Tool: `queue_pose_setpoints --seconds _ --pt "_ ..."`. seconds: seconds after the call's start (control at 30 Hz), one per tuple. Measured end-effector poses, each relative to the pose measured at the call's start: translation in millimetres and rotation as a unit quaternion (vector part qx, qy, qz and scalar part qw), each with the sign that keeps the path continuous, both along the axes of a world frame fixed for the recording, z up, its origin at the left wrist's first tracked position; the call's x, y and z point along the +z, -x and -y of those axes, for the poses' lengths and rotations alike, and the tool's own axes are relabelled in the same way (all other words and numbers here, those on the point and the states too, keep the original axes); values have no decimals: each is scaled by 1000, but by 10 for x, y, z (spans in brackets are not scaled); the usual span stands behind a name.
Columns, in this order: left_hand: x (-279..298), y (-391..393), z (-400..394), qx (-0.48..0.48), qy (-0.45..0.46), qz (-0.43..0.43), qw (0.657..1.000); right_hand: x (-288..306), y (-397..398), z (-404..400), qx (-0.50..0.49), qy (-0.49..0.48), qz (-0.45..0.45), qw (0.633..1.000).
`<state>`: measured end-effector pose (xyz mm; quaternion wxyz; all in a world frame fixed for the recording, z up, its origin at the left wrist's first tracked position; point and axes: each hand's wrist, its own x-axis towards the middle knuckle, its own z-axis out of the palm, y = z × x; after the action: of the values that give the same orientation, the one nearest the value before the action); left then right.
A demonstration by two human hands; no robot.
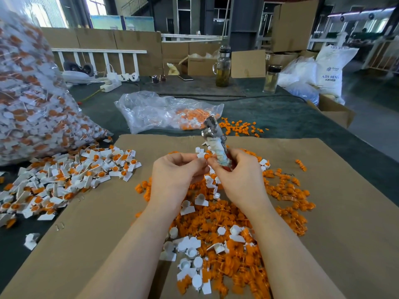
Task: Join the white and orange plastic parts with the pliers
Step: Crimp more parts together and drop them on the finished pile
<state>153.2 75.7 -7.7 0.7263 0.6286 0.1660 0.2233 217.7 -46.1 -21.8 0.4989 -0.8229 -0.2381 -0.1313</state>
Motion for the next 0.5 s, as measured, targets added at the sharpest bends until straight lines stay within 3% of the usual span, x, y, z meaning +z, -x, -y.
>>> queue_pose_setpoints --seconds 0.33,0.5 --pt "-24 -9 84 59 -151 24 986 16 -7 1 0 -90 -77 993" --pt "-21 -10 93 78 -184 22 980 38 5 15 8 -79 -71 994"
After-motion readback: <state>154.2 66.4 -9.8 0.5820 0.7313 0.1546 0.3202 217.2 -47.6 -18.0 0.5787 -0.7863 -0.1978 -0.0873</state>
